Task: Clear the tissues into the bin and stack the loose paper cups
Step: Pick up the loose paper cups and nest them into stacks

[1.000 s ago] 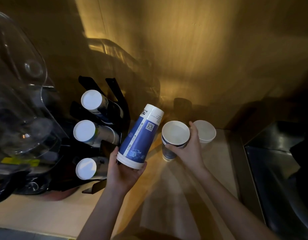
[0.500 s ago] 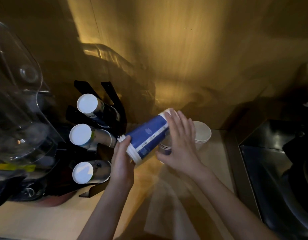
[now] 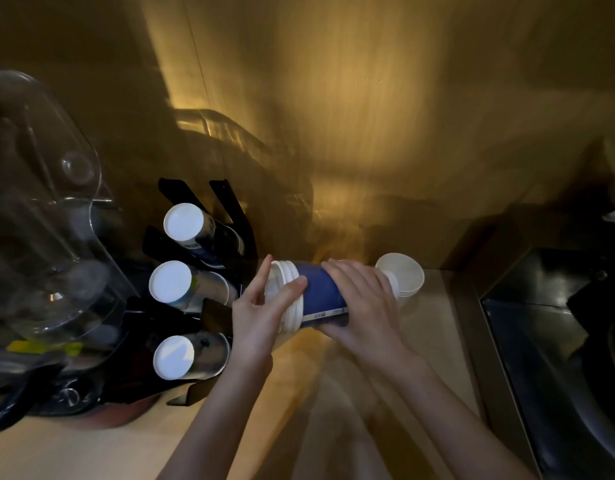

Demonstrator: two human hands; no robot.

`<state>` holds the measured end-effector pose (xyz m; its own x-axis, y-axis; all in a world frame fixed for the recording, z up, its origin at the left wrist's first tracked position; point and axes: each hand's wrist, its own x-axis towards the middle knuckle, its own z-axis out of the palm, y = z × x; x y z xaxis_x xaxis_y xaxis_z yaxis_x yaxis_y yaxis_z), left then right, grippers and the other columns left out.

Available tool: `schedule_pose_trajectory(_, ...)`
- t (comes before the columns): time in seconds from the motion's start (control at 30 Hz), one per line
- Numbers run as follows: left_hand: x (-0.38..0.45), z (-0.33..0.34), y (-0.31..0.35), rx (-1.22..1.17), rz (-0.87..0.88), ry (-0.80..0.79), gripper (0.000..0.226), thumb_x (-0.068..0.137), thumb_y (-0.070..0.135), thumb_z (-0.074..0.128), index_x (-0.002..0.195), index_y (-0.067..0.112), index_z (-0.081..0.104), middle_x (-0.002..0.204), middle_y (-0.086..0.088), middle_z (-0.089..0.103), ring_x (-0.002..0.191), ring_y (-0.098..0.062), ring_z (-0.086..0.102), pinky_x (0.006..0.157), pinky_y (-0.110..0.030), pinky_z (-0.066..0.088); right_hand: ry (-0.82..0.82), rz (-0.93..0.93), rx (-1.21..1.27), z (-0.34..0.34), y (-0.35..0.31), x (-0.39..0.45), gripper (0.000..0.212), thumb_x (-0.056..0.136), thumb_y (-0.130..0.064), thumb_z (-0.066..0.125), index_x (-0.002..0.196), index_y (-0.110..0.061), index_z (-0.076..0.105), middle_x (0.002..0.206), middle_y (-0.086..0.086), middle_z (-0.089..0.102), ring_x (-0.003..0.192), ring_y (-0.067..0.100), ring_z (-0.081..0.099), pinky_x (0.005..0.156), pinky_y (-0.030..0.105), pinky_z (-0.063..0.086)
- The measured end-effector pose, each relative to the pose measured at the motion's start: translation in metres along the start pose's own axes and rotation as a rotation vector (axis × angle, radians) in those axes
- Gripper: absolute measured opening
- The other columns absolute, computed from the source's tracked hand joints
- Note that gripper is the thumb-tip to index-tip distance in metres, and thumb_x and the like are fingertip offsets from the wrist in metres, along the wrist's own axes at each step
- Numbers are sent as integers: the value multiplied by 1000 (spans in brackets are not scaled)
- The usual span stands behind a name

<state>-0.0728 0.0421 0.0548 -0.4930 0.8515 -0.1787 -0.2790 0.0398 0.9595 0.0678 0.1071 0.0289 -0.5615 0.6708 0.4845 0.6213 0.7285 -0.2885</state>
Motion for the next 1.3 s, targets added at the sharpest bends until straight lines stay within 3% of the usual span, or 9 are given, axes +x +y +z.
schedule_pose_trajectory(0.13,2,-5,12,-62,-70,34,51,78,29,68,126,26,54,124,-7,60,106,-24,61,84,-40,53,92,10,-102,-10,7,3,75,60,-25,77,127,-15,45,128,4,60,122,15,41,104,33,24)
schedule_pose_trajectory(0.23,3,-13,20,-250,-141,36,13,88,28,53,95,22,62,88,-5,71,70,-15,70,54,-29,57,169,98,-16,-23,20,10,76,58,-22,74,127,-14,44,128,8,59,122,17,41,104,32,25)
schedule_pose_trajectory(0.3,3,-21,22,-381,-197,23,19,90,35,45,86,24,60,64,4,72,56,-12,69,42,-24,53,188,140,45,-33,28,16,81,58,-28,78,129,-13,41,129,8,57,123,18,44,104,32,29)
schedule_pose_trajectory(0.5,9,-36,8,-612,-334,4,34,88,46,39,104,27,62,96,1,74,96,-24,65,85,-46,52,304,449,556,-52,24,31,96,54,-40,84,134,-20,35,126,-9,47,114,-5,41,89,4,36)
schedule_pose_trajectory(0.67,8,-36,-5,-655,-370,22,30,87,43,42,100,25,63,92,0,76,92,-26,68,87,-49,51,300,532,896,-34,23,27,81,53,-44,76,124,-35,36,125,-9,54,118,7,53,97,23,46)
schedule_pose_trajectory(0.8,6,-38,-10,-655,-393,65,32,87,44,42,104,24,61,110,-4,68,105,-30,62,94,-51,45,179,571,784,-8,29,16,88,59,-30,83,130,-16,35,115,-14,51,105,2,52,81,1,40)
schedule_pose_trajectory(1.0,8,-40,-15,-604,-392,81,31,86,43,42,97,25,64,107,-2,69,109,-30,60,96,-50,45,-86,590,636,25,41,-4,82,62,-17,84,122,-30,30,117,-11,42,115,8,42,92,24,40)
schedule_pose_trajectory(1.17,9,-36,-18,-501,-348,61,29,88,43,40,89,27,64,76,6,76,92,-23,65,86,-42,48,-128,525,435,33,47,-11,89,70,-37,76,140,-19,25,137,-1,42,128,15,36,101,29,33)
schedule_pose_trajectory(1.3,11,-33,-23,-439,-322,10,32,88,43,38,95,28,65,83,7,76,90,-21,65,77,-36,48,-178,519,416,33,41,-12,86,75,-42,70,141,-18,21,140,3,40,127,15,36,103,32,34)
